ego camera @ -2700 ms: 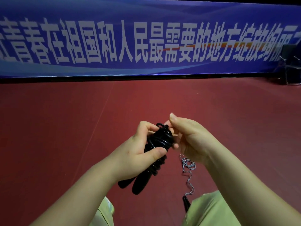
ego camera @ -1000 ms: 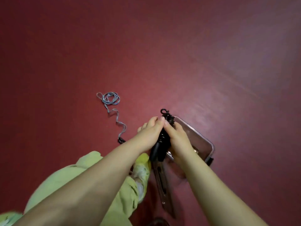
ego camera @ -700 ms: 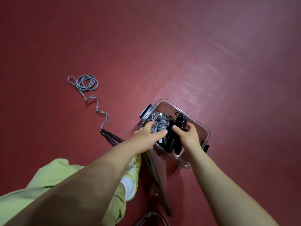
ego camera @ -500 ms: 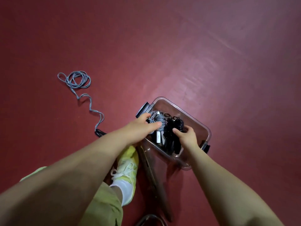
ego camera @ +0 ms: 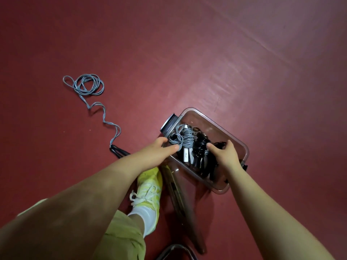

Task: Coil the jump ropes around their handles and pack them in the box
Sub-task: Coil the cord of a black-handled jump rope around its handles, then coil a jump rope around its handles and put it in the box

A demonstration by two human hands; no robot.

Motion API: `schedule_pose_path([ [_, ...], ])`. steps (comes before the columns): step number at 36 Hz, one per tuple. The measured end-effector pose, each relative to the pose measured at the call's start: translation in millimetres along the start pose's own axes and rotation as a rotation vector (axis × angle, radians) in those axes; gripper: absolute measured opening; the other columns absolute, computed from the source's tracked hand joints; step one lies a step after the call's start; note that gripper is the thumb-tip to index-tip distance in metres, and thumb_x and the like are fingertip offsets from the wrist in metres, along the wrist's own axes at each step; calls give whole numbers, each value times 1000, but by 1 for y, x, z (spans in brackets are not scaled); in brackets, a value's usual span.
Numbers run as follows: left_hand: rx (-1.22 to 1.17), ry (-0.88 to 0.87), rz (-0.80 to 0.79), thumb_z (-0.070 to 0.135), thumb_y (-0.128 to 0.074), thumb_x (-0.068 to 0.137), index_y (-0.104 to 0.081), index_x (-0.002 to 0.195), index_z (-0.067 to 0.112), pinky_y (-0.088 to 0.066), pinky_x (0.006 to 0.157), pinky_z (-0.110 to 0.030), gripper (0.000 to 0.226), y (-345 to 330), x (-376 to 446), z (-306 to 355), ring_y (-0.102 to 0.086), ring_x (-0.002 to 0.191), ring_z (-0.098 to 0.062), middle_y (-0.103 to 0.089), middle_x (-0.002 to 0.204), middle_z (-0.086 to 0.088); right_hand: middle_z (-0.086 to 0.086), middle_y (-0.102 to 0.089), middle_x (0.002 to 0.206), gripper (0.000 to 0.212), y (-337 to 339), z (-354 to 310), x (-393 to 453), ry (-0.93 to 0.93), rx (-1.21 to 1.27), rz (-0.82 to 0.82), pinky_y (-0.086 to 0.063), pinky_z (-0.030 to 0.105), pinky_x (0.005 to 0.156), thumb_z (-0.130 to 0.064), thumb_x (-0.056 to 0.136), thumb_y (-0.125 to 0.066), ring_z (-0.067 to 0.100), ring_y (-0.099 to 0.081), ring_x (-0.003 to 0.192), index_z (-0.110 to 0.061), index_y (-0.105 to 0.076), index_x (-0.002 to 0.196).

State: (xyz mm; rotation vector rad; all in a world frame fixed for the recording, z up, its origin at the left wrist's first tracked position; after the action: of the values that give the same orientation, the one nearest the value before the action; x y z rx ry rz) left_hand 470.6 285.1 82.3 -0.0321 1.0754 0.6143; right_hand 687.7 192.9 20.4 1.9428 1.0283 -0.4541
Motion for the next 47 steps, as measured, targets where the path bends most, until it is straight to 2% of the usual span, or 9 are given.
schedule_pose_path([
  [2,24,-21,-3,54,-49,90,-33,145,24,-29,90,-23,64,5,-2,1,-45,125,-17,-45,142,-3,4,-38,147,91,-6,-14,-20,69,49,-16,-32,27,100,-33,82,-75,19,-41,132,0,-22,149],
  [10,176,-110,72,54,-48,91,-36,142,26,-32,107,-27,60,76,-12,-16,-46,128,-19,-48,140,-6,-13,-56,116,48,-78,-79,-78,247,283,-338,-43,6,83,-11,89,-67,-7,-56,101,-16,-47,133],
  [14,123,-71,169,49,-48,93,-38,142,21,-29,94,-18,58,119,-21,-58,-45,126,-15,-48,139,-6,9,-58,127,48,-137,-101,-80,219,291,-460,-51,20,88,-6,89,-64,13,-58,106,-2,-48,135],
  [21,-117,39,197,52,-52,91,-40,140,23,-29,92,-18,59,138,-21,-154,-45,123,-11,-48,140,-3,2,-65,91,10,-242,-103,-66,164,167,-644,-46,24,77,-15,91,-63,12,-59,82,-17,-64,101],
  [26,-315,97,224,34,-48,97,-43,138,11,-27,76,-7,47,121,-6,-208,-43,113,-6,-48,138,-5,-1,-64,84,39,-304,-65,-38,143,-157,-545,-43,17,61,-35,85,-72,5,-57,70,-2,-68,107],
  [31,-478,216,220,44,-51,93,-49,133,15,-33,103,-23,50,99,7,-253,-50,122,-16,-56,132,-4,4,-69,90,57,-336,-43,-29,302,-750,-382,-49,34,69,-67,67,-71,26,-66,86,-16,-62,90],
  [38,-702,233,255,44,-48,95,-54,120,23,-36,92,-26,34,92,11,-283,-52,107,-13,-61,117,0,10,-67,106,34,-360,-53,-31,473,-1010,-382,-42,32,72,-44,85,-66,33,-62,100,-16,-62,104],
  [43,-850,235,328,47,-45,95,-50,112,27,-33,88,-28,26,102,1,-297,-51,104,-14,-60,112,1,13,-67,92,20,-370,-61,-47,417,-942,-474,-37,27,67,-30,88,-64,32,-63,93,-11,-65,93],
  [47,-915,205,366,45,-43,97,-49,130,17,-31,91,-26,44,110,-15,-299,-48,107,-12,-58,122,-4,6,-60,69,21,-378,-77,-80,310,-462,-592,-42,27,60,-22,87,-69,16,-54,61,-11,-62,72],
])
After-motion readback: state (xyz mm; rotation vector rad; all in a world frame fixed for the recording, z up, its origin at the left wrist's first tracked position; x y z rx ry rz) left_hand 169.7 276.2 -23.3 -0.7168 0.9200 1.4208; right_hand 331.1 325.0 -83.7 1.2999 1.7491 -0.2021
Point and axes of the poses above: each hand's wrist, its own x-axis towards the middle knuckle, its own y-axis out of the back of the hand, z = x × y, the point moved 2 cm from there along x, towards the middle knuckle
